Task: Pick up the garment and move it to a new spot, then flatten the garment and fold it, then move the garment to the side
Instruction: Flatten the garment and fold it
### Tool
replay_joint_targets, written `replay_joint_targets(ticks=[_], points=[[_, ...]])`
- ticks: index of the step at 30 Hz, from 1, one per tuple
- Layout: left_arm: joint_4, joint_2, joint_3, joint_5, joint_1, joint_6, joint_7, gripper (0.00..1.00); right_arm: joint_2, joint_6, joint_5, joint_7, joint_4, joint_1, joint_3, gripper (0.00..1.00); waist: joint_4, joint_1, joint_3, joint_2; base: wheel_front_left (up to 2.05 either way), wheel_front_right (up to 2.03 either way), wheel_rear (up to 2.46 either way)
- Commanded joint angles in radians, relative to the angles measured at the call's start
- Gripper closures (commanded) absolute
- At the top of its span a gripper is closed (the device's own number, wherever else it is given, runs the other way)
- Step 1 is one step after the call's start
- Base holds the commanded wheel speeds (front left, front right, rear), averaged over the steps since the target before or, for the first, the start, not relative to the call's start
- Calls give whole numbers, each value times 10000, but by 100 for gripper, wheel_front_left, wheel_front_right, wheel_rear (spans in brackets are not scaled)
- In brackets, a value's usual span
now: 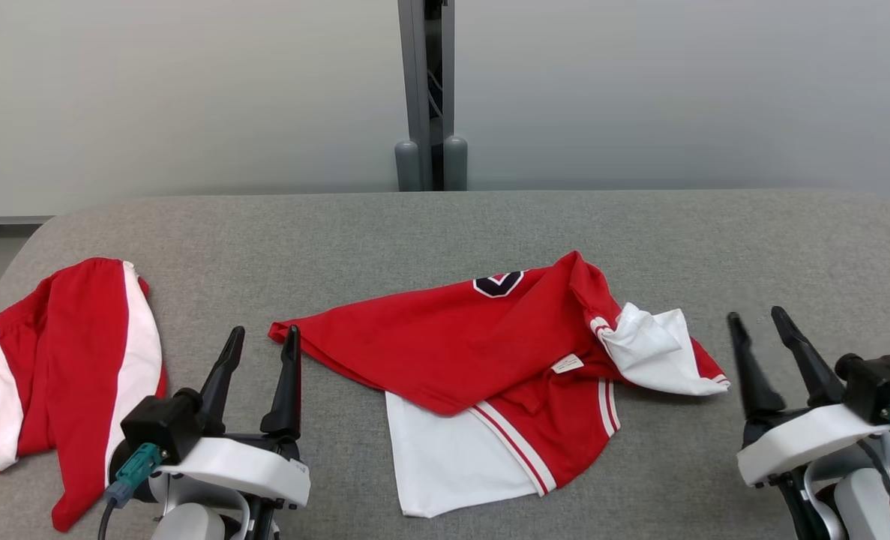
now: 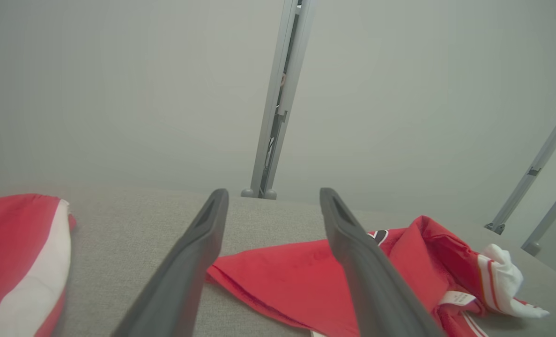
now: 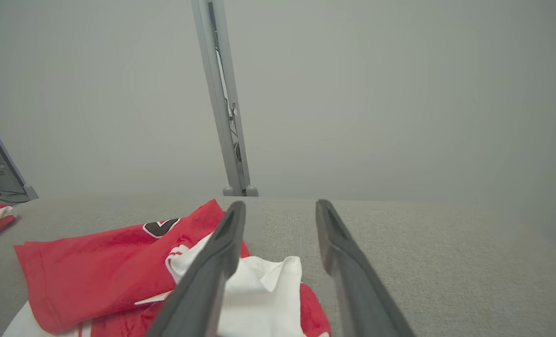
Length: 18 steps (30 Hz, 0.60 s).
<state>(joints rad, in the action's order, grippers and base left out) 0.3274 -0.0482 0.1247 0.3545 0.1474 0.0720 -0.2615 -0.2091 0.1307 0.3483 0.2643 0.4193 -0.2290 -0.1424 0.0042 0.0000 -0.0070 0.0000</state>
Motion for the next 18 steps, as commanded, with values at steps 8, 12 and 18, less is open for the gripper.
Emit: replay_joint_targets(ticks=[8, 12, 18], points=[[42, -42, 152, 14, 137, 16, -34, 0, -1137, 1, -1029, -185, 664, -710, -1653, 0, 190, 0, 147, 0, 0, 0, 0], [76, -39, 241, -9, 251, 59, -34, 0, -1657, 1, -1016, -520, 1093, -1219, -2633, 0, 338, 0, 254, 0, 0, 0, 0], [102, -39, 443, 54, 504, 103, -34, 0, -2304, 1, 136, -1015, 1744, -2277, -4527, 0, 701, 0, 566, 0, 0, 0, 0]])
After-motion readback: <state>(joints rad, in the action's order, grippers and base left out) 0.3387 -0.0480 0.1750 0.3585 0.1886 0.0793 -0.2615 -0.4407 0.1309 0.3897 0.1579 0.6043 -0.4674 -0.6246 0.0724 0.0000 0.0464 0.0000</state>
